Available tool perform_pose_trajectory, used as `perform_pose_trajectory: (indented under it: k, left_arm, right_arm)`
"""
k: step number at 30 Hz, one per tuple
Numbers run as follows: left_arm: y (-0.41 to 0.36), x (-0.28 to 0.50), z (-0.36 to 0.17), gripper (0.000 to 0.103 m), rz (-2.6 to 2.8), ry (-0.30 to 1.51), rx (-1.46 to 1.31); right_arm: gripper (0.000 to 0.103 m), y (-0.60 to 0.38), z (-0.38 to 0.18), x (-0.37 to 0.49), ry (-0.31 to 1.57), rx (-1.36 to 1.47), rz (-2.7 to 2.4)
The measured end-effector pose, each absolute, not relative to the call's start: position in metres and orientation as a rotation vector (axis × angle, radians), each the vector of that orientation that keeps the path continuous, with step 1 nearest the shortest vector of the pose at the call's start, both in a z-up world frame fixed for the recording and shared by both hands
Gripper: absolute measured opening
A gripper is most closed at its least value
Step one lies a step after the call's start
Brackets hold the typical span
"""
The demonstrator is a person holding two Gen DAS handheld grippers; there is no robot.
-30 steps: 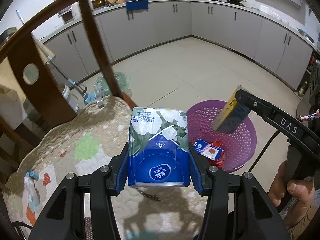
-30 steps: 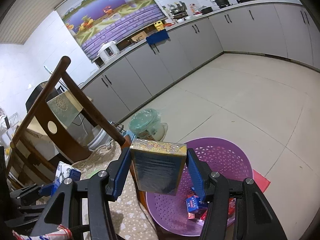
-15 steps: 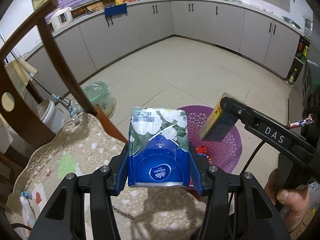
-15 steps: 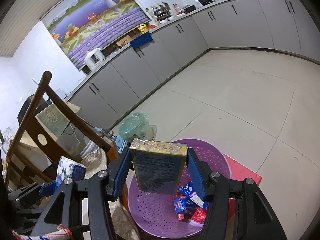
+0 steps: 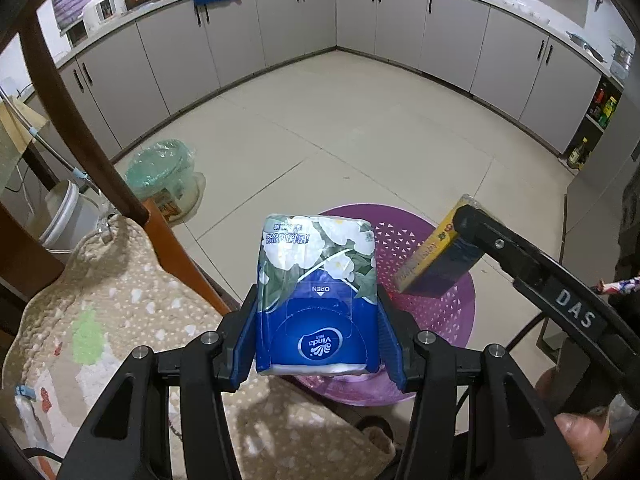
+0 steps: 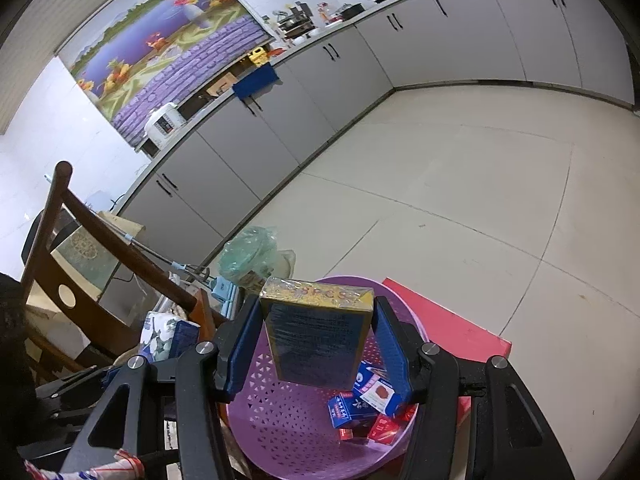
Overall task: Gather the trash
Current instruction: 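Carry the tissue pack and card box over the purple basket, then open both tools to drop the items into the basket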
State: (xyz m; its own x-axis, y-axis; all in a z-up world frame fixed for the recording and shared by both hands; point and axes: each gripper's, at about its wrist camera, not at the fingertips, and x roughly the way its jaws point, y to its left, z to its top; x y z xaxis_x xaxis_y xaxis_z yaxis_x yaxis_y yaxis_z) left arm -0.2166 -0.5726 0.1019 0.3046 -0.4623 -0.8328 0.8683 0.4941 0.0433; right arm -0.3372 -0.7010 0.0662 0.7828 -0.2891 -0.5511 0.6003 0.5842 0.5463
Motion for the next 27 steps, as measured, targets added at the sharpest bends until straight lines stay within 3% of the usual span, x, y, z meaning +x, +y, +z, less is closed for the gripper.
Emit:
perform_pose_trajectory:
  k: [17,20,27]
  left_arm:
    - [-0.582,-0.206,0.084,0.052,-0.959,0.919,0.534]
    - [-0.579,-0.207,0.088,0.061,-0.976,0.906,0.522]
    - [-0.567,-0.219,0.105,0.072,-0.976,0.861,0.511]
  right_arm:
    - [0.064,-0.711,0.06,-0.331,0.451,0.834,-0.563]
    - [0.074,-0.711,0.061,-0.335,0.433,0.844,-0.579]
    - [0.077,-0.711,0.061,-0.338,0.436,0.853,-0.593]
